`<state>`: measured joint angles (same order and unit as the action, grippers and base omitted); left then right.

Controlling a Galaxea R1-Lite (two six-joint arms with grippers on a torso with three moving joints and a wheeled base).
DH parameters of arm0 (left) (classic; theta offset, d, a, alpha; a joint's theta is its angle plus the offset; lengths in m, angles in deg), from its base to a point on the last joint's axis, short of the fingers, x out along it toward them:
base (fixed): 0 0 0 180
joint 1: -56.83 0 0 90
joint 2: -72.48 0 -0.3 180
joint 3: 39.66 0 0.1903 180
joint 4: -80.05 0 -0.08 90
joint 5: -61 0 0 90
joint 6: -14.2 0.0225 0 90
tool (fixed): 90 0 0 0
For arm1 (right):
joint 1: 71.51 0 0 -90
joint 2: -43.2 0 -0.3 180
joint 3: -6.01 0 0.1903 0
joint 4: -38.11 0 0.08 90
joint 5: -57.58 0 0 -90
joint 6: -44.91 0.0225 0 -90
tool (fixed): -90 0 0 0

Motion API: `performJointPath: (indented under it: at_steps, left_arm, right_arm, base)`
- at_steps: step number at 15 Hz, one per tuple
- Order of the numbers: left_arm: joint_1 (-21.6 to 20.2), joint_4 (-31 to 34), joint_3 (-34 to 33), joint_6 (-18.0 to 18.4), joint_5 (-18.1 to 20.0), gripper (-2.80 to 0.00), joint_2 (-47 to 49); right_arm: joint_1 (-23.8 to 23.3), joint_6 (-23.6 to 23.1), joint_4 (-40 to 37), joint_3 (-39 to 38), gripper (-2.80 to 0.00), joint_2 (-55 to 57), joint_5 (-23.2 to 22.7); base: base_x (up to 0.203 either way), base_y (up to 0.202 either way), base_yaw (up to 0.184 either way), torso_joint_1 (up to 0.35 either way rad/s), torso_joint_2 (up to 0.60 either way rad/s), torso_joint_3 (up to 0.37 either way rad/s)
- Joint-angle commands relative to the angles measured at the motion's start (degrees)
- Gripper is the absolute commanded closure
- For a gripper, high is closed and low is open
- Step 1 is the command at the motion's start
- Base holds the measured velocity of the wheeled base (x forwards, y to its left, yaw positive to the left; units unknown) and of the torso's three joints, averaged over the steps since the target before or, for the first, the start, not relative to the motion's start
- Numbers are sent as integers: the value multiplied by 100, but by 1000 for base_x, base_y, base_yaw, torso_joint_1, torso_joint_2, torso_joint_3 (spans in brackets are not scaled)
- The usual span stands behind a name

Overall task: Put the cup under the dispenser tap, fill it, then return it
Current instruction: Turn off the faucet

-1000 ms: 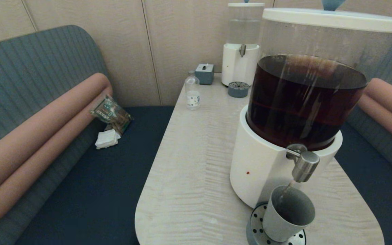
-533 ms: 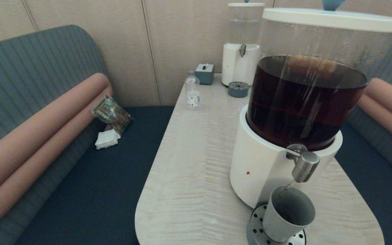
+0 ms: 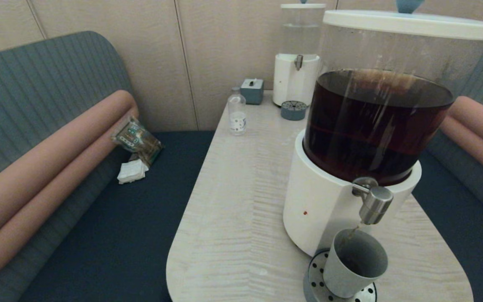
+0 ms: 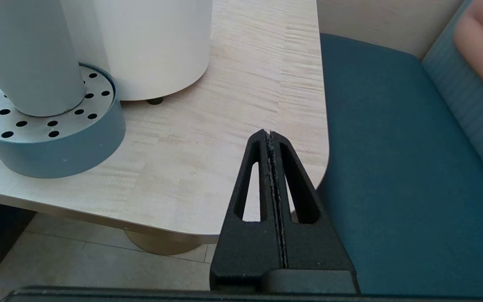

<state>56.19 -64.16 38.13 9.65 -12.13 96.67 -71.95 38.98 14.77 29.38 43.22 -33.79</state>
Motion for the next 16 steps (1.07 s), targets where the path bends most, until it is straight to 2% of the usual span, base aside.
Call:
performJointPath:
  at_steps: [1, 2, 4, 6, 7, 10, 12, 13, 14, 16]
  left_arm:
    - [-6, 15, 674, -79, 190, 0, 1129]
    - [-6, -51, 935, -242, 276, 0, 1464]
    - [-1, -699, 1207, -914, 361, 0, 2045]
    - [1, -1388, 1433, -1792, 413, 0, 2519]
    - [2, -1458, 1556, -1927, 580, 0, 2686]
    - [5, -1367, 1668, -1990, 2079, 0, 3035]
    - [14, -930, 1824, -1974, 3440, 0, 3285]
    - [17, -704, 1962, -1969, 3983, 0, 3410]
    - [21, -530, 2187, -1950, 4366, 0, 3617]
    - [50, -409, 2672, -1861, 4548, 0, 4127]
  right_arm:
    - [0, -5, 5, -53, 0, -20, -3]
    - [0, -5, -2, -53, 0, -20, -3]
    - [0, -5, 2, -53, 0, -20, -3]
    - [0, -5, -2, -53, 0, -20, -3]
    - [0, -5, 3, -53, 0, -20, -3]
    - [0, -5, -2, -53, 0, -20, -3]
    - [0, -5, -2, -53, 0, -20, -3]
    - [0, -5, 3, -53, 0, -20, -3]
    - [0, -5, 6, -53, 0, -20, -3]
    - [0, -5, -2, -53, 0, -20, -3]
  base:
    - [0, 0, 0, 0, 0, 0]
    - [0, 0, 0, 0, 0, 0]
    - [0, 0, 0, 0, 0, 0]
    - [0, 0, 0, 0, 0, 0]
    - [0, 0, 0, 0, 0, 0]
    - [0, 0, 0, 0, 0, 0]
    - [0, 0, 0, 0, 0, 0]
    - [0, 0, 0, 0, 0, 0]
    - [0, 0, 0, 0, 0, 0]
    - [0, 0, 0, 0, 0, 0]
